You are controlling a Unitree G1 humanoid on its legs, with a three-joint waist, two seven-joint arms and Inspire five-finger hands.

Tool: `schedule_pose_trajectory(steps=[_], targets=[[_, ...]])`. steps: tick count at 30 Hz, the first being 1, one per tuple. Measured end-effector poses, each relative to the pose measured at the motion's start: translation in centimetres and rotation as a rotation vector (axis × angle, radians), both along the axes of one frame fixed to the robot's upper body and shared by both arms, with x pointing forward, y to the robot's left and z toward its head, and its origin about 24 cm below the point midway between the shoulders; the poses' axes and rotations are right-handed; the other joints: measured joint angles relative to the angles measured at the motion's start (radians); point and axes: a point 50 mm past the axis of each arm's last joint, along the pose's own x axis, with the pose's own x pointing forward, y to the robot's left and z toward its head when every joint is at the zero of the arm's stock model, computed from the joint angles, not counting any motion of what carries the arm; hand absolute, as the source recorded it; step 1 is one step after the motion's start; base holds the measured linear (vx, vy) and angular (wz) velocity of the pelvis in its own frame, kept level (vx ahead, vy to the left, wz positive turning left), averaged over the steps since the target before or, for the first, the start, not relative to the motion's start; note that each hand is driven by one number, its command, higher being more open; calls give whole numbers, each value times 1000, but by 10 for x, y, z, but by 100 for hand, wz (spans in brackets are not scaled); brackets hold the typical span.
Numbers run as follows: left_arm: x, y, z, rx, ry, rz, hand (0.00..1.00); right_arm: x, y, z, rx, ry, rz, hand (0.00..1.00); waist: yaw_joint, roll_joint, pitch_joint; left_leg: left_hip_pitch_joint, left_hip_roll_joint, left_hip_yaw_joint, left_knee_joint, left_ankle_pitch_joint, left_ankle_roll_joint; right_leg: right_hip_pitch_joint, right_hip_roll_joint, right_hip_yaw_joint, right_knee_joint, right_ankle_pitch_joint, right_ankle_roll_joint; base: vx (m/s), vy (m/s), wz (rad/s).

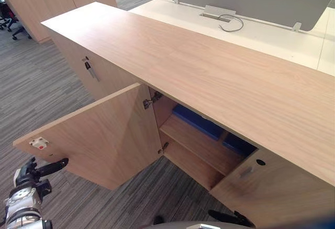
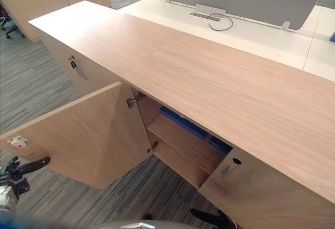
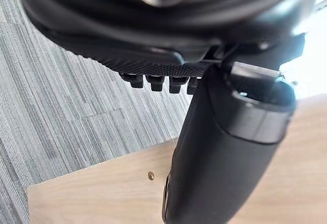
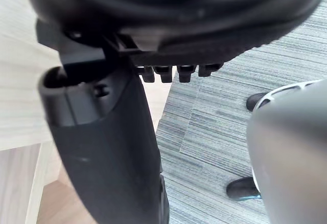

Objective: Walk over to the cabinet, pick up the folder, carry it to the office cabinet, place the folder inside the office cabinet, then close the office cabinet door

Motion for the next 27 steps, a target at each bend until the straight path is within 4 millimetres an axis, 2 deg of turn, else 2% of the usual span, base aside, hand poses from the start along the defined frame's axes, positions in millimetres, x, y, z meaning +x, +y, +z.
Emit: schedule_pose_trajectory(steps=[4,5,9,13,15,17,18,20,21,22,24,25,27], targets=[[12,-5,0,5,21,-45,100,1,-1,1,-4,-6,2,100,0,5,3,-9,7,6,0,10,-11,-11,5,5,1,1,1,-62,-39,-6],[16,-7,1,9,23,-63,0,1,-2,1,-5,-8,3,100,-1,7,4,-10,9,10,0,14,-13,-14,6,5,1,1,1,-82,-46,-9],[30,-10,6,17,18,-80,0,2,-3,1,-9,-14,4,100,-2,3,6,-33,16,8,0,36,-14,-36,12,4,3,1,1,-86,-37,0],[39,-18,5,17,29,-136,0,1,-7,2,-19,-14,5,100,-2,12,11,-51,14,-7,-5,56,-10,-48,12,0,3,0,1,-124,-14,8],[48,-26,7,42,32,-201,0,1,-9,3,-26,-19,5,100,2,14,18,-67,11,-14,-6,67,-6,-59,11,-2,1,-2,3,-141,5,10],[52,-32,12,115,52,-316,0,-1,-8,2,-26,-15,12,100,12,0,26,-87,-4,-18,-6,73,-6,-65,-2,-5,-17,-20,19,-164,24,14],[54,-41,14,166,60,-415,0,-5,-8,2,-28,-4,32,100,22,-12,31,-98,-22,-24,-6,79,-1,-64,-19,-10,-27,-46,32,-162,26,20],[52,-55,10,189,62,-507,0,-8,-10,2,-32,5,46,100,26,-11,32,-101,-31,-36,-6,84,0,-60,-26,-26,-28,-54,33,-145,31,32],[50,-69,8,210,65,-619,0,-11,-11,2,-38,17,61,100,40,-10,31,-102,-35,-41,-6,92,4,-57,-29,-37,-26,-62,37,-100,34,30],[50,-72,8,215,65,-640,0,-11,-11,2,-39,18,69,100,42,-9,31,-103,-36,-42,-6,93,5,-57,-29,-39,-27,-62,38,-112,52,30],[50,-96,8,252,87,-839,0,-8,-14,3,-61,23,131,100,47,4,25,-119,-44,-60,-6,103,14,-61,-30,-52,-29,-61,44,-92,61,32],[50,-102,9,260,100,-899,0,-6,-14,3,-64,21,142,100,47,9,22,-122,-46,-60,-6,103,14,-61,-31,-52,-30,-61,46,-88,87,28],[42,-126,3,305,117,-1047,0,-2,-18,5,-84,23,203,100,48,33,5,-128,-59,-61,-6,109,23,-62,-42,-53,-32,-56,62,-54,97,17]])
